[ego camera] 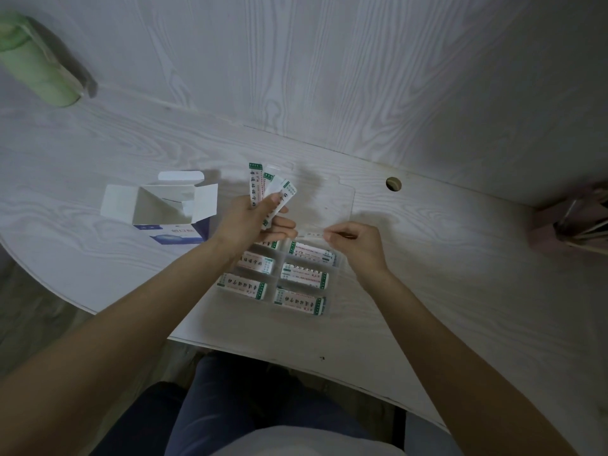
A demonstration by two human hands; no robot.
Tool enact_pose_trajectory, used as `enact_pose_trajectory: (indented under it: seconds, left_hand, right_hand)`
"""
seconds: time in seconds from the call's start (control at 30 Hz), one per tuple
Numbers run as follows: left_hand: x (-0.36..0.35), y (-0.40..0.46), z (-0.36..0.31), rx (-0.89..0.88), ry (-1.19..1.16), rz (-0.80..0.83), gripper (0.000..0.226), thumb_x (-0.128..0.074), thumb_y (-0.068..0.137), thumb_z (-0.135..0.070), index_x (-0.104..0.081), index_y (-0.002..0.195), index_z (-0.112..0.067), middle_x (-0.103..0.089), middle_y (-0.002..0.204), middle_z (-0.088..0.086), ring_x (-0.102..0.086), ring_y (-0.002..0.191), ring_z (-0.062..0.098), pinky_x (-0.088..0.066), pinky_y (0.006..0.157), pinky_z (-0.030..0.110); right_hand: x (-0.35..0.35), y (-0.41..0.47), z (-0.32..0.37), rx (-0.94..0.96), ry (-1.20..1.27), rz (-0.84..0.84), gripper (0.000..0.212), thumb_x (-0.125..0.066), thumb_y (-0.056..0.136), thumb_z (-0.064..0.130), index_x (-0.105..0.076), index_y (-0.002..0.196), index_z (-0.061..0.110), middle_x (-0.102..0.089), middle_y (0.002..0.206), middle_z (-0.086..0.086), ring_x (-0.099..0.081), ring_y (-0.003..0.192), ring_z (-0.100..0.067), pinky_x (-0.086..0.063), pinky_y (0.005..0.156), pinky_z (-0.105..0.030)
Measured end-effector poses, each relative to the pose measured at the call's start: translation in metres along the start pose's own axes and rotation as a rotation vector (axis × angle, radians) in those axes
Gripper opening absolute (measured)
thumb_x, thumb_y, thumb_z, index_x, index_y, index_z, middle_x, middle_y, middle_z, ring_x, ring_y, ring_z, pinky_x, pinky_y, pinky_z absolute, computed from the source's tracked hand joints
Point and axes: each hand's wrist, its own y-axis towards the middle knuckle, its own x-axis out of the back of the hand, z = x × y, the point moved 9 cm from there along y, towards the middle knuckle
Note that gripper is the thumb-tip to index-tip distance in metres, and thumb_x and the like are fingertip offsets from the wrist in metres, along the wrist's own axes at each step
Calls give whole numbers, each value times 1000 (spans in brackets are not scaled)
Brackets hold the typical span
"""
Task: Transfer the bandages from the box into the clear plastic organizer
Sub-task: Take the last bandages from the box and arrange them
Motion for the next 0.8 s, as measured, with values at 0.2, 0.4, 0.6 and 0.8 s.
enact_pose_trajectory:
  seconds: [0.2, 0.4, 0.6, 0.8]
  left_hand:
    - [3, 3, 6, 15, 7, -1, 25, -47, 97, -27, -60, 92, -7, -72, 69, 3, -71, 63, 12, -57, 60, 20]
    - [5, 3, 8, 8, 33, -9, 24, -48, 97, -28, -61, 91, -8, -70, 85, 13, -70, 62, 12, -58, 60, 21]
    - [11, 9, 8, -27, 100, -4, 25, -51, 96, -26, -62, 105, -5, -70, 85, 8, -67, 70, 15, -58, 75, 27]
    - [-1, 6, 7, -25, 118, 132, 23, -57, 90, -28, -63, 104, -10, -70, 72, -1, -54, 56, 7, -49, 70, 26]
  right_hand:
    - [-18, -4, 7, 188, -465, 82, 11, -69, 83, 3, -74, 92, 6, -65, 86, 0, -52, 68, 5, -37, 63, 1]
    - [-44, -8, 13, 364, -892, 97, 17, -57, 92, 10, -69, 104, 10, -59, 107, -6, -54, 100, -20, -46, 77, -28]
    - [-46, -7, 23, 423, -923, 75, 19, -54, 94, 19, -71, 101, 14, -63, 98, -1, -53, 95, -15, -45, 75, -23]
    - [-32, -4, 59, 173, 76, 135, 22, -67, 87, 18, -64, 108, 20, -68, 87, 2, -62, 70, -3, -49, 62, -18]
